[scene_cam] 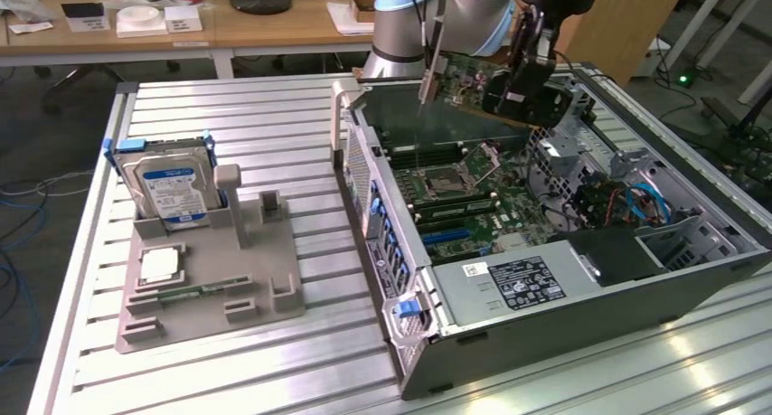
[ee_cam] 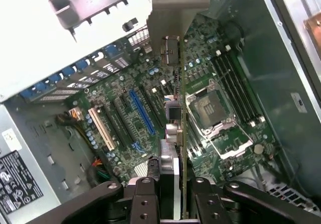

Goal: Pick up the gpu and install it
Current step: 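Insert the gpu into the slot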

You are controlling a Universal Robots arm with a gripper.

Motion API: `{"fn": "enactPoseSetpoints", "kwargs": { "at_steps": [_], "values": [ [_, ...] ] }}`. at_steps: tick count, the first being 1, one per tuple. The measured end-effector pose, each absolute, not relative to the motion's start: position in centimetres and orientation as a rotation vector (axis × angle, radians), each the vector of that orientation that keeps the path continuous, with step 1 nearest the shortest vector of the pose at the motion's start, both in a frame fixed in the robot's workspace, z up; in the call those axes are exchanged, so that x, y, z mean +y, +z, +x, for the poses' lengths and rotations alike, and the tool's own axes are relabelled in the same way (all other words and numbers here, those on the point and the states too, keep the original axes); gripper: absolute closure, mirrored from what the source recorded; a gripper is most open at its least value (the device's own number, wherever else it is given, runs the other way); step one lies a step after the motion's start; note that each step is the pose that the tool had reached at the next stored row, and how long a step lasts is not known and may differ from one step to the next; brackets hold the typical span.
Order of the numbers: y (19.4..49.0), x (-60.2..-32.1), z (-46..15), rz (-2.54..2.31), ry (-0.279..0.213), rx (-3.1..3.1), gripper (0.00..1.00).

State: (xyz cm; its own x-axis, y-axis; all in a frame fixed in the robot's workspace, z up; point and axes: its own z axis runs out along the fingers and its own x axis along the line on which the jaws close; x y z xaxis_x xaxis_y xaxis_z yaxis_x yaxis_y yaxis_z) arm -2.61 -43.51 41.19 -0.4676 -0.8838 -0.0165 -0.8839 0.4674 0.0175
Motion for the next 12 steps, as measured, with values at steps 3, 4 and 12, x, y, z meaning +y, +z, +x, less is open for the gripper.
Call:
{"fn": "enactPoseSetpoints", "kwargs": {
  "at_steps": [3, 4, 12],
  "values": [
    [41.18, -43.51, -2.61, -1.682, 0.037, 2.647, 0.72],
    [41.18, -43.51, -2.61, -1.704, 0.037, 2.633, 0.72],
    [41.16, -43.51, -2.61, -1.870, 0.036, 2.519, 0.72]
  ]
}}
